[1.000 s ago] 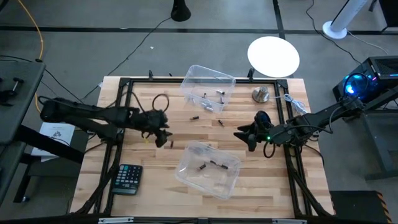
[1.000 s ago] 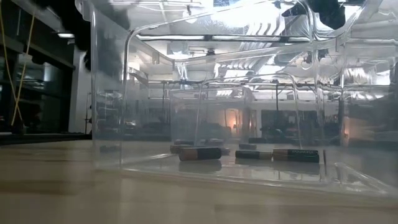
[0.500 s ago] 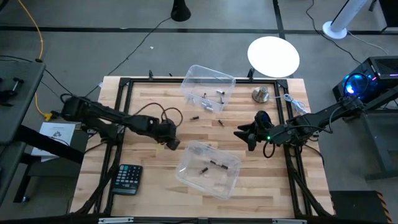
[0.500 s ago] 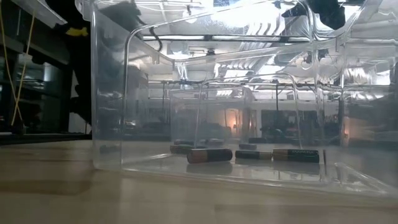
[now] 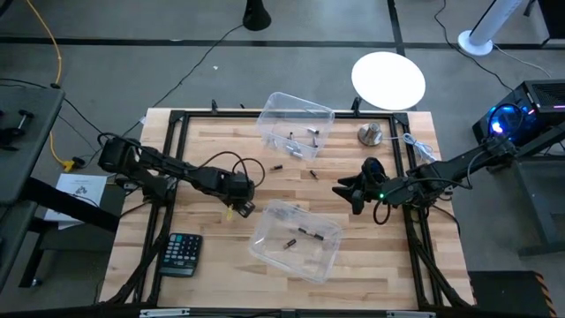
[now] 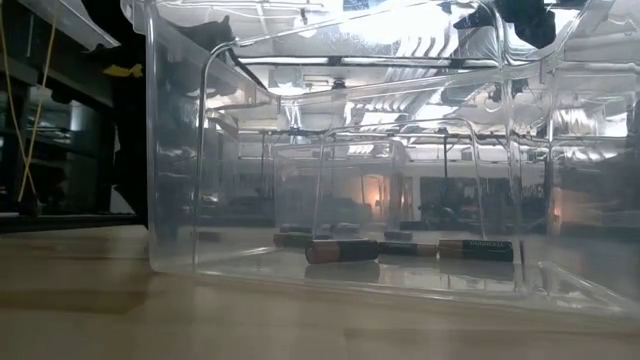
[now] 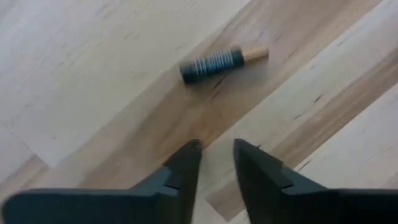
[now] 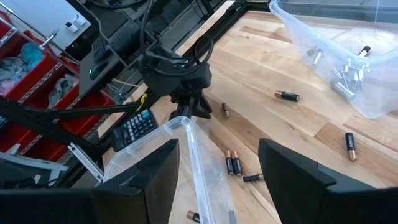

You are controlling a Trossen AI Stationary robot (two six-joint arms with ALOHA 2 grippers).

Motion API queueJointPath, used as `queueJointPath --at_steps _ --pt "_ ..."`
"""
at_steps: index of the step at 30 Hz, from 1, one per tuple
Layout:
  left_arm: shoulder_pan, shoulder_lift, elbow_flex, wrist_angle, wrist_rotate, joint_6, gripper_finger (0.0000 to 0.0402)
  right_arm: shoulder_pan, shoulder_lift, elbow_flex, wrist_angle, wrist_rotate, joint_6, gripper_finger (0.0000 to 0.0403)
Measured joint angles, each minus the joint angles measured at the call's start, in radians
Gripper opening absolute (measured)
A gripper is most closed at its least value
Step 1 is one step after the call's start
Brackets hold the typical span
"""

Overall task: Sort batteries
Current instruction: Put the black battery into the bottom transparent bin

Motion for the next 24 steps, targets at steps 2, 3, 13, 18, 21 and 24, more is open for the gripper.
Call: queueJointPath --at_steps 2,3,13,18,21,24 --pt "0.008 -0.032 -0.004 -0.003 -0.002 0.056 0.0054 0.0 0.0 0.0 0.0 0.0 0.0 0.0215" --pt "0.009 -0.052 -0.007 -0.007 -0.014 0.1 0.0035 0.0 0.0 0.0 0.0 0.0 0.0 0.0215" --pt "0.183 -0.265 -0.003 0.031 -0.08 0.813 0.0089 0.0 0.0 0.0 -0.004 0.0 0.005 0.0215" --pt "0.273 -0.163 0.001 0.172 -0.002 1.212 0.0166 0.0 0.0 0.0 -0.001 -0.001 0.036 0.0215" --pt "0.3 -0.071 0.039 0.218 -0.002 1.379 0.0201 0.0 0.0 0.0 0.0 0.0 0.057 0.0215" --pt "0.331 0.039 0.11 0.224 0.042 1.476 0.0214 0.0 0.002 0.0 0.002 0.014 0.076 0.0215"
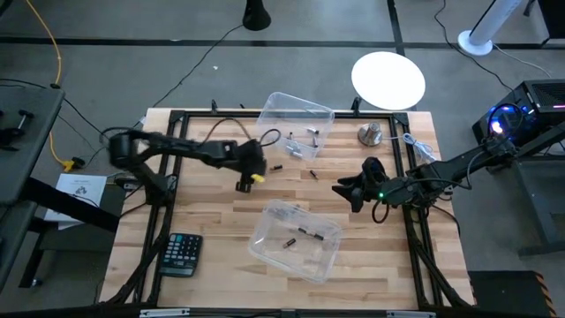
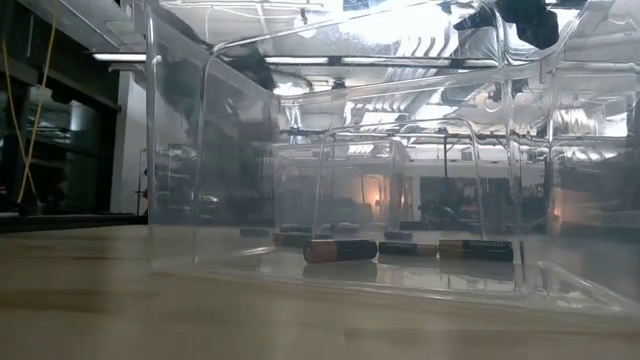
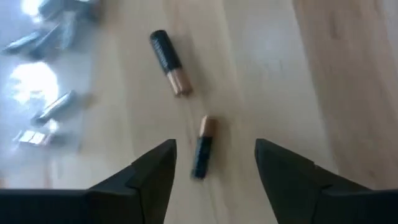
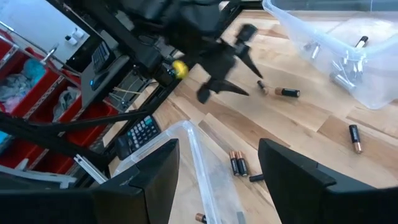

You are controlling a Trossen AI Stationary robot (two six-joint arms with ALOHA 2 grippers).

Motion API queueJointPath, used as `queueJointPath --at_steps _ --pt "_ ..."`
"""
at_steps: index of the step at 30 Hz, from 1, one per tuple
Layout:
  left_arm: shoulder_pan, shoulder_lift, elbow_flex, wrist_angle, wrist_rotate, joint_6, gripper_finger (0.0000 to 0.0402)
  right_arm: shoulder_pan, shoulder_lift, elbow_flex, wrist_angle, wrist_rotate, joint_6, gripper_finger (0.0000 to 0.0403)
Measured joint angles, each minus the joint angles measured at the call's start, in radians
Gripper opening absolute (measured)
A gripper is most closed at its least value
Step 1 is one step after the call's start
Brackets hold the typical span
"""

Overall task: Sort batteries
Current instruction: Put the black battery into the bottom transparent bin

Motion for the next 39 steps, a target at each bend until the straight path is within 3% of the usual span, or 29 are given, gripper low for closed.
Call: queueJointPath --at_steps 9,14,16,18,21,25,31,36,39 --pt "0.093 0.299 0.261 -0.275 0.11 -0.017 0.0181 0.0 0.003 0.0 0.022 0.008 0.025 0.0215" --pt "0.092 0.311 0.301 -0.352 0.18 -0.087 0.0098 0.0 0.013 0.0 0.026 0.013 0.024 0.0215" --pt "0.079 0.285 0.299 -0.384 0.193 -0.148 0.0041 0.0 0.016 0.0 0.026 0.014 0.016 0.0215" --pt "0.067 0.252 0.287 -0.432 0.246 -0.219 0.0017 0.0 0.018 0.0 0.023 0.013 0.015 0.0215" --pt "0.043 0.165 0.262 -0.481 0.296 -0.281 0.0016 0.002 0.022 0.0 0.021 0.012 0.007 0.0215" --pt "0.022 -0.032 0.201 -0.462 0.245 -0.319 0.0007 0.004 0.024 0.0 0.021 0.004 -0.008 0.0215" --pt "-0.036 -0.294 0.16 -0.273 0.227 -0.415 0.0006 0.0 0.024 0.0 0.021 0.004 -0.032 0.0215" --pt "-0.224 -0.344 0.155 -0.107 0.263 -0.425 0.0006 -0.006 0.024 0.0 0.022 0.004 -0.038 0.0215" --pt "-0.344 -0.3 0.156 0.001 0.262 -0.424 0.0007 -0.006 0.024 0.0 0.032 0.004 -0.038 0.0215"
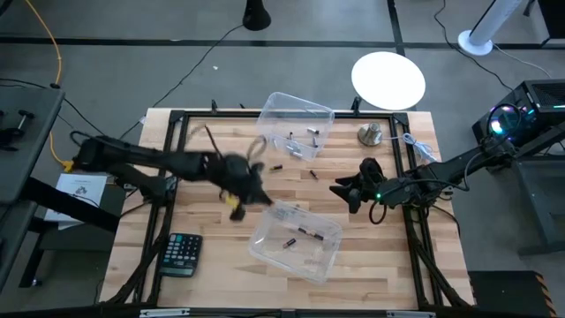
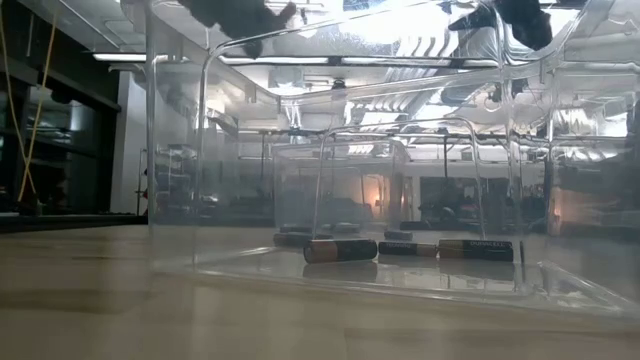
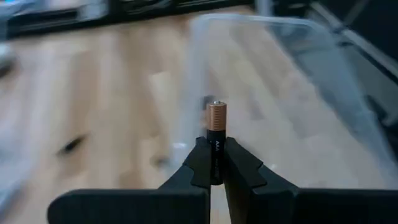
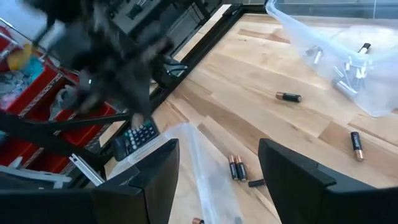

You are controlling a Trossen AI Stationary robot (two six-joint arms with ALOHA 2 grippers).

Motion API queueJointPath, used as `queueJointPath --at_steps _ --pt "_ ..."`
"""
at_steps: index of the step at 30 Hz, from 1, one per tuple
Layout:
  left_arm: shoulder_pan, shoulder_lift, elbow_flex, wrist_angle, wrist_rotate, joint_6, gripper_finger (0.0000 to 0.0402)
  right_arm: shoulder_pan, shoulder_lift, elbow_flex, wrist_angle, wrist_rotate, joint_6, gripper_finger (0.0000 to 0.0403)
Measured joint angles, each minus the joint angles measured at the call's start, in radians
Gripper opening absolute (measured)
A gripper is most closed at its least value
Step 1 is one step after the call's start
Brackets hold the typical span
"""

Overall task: Sort batteries
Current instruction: Put the black battery into the bottom transparent bin

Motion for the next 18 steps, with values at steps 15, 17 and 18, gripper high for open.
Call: queueJointPath --at_steps 15,17,18 --pt "-0.074 0.144 0.262 -0.249 -0.219 0.058 0.0165 -0.125 0.09 0.001 0.184 -0.063 0.008 0.0215" --pt "-0.045 0.1 0.276 -0.335 -0.254 0.03 0.0177 -0.188 0.134 0.001 0.12 -0.108 0.089 0.0215" --pt "-0.028 0.074 0.276 -0.37 -0.258 0.008 0.018 -0.222 0.16 0.001 0.084 -0.143 0.111 0.0215"
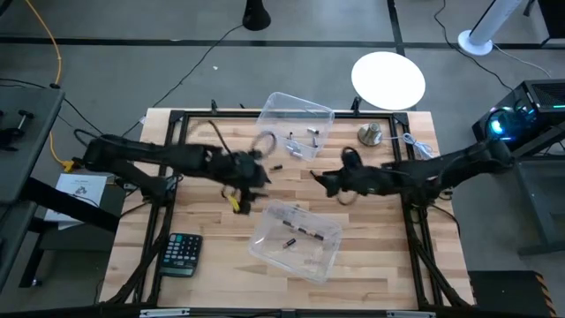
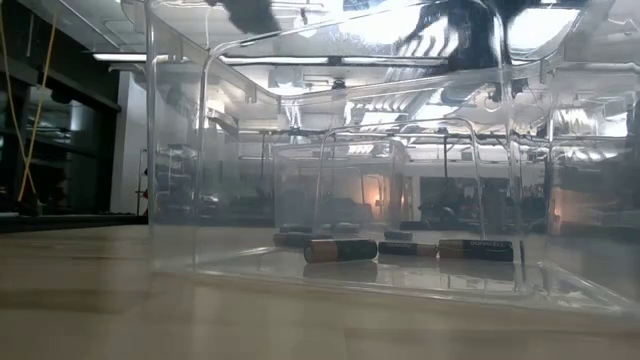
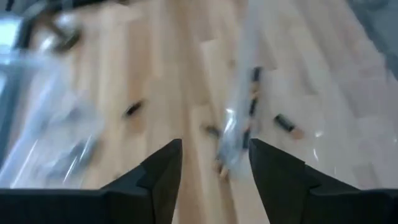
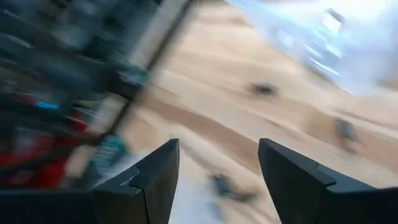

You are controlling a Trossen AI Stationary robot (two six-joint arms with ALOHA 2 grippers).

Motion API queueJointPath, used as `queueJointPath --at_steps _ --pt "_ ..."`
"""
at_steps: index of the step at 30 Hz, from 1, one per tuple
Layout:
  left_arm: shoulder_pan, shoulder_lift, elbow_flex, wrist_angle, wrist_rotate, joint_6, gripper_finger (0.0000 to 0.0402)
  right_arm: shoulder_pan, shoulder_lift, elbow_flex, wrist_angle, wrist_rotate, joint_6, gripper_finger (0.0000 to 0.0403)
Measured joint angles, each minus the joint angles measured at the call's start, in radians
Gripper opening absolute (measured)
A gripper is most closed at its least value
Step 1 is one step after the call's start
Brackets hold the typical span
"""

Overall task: Sort batteries
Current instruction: Put the black battery into the bottom transparent bin

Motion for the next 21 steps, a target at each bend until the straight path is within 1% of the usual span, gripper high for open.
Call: queueJointPath --at_steps 2,4,7,10,13,17,21 --pt "0.036 -0.062 -0.018 -0.025 -0.003 -0.049 0.0184 -0.07 0.057 0.0 -0.07 -0.077 0.029 0.0215" --pt "0.072 -0.136 -0.075 -0.005 -0.005 -0.095 0.0185 -0.134 0.122 0.0 -0.124 -0.139 0.035 0.0215" --pt "0.109 -0.246 -0.176 0.063 -0.018 -0.193 0.0185 -0.208 0.226 -0.001 -0.153 -0.188 -0.022 0.0215" --pt "0.118 -0.341 -0.26 0.113 -0.045 -0.288 0.0185 -0.258 0.32 -0.001 -0.156 -0.197 -0.077 0.0215" --pt "0.113 -0.402 -0.314 0.146 -0.073 -0.359 0.0186 -0.289 0.394 -0.001 -0.139 -0.18 -0.136 0.0215" --pt "0.108 -0.43 -0.337 0.148 -0.107 -0.403 0.0186 -0.309 0.472 -0.001 -0.044 -0.17 -0.239 0.0215" --pt "0.109 -0.431 -0.342 0.146 -0.109 -0.428 0.0186 -0.314 0.547 -0.001 0.045 -0.172 -0.297 0.0215"
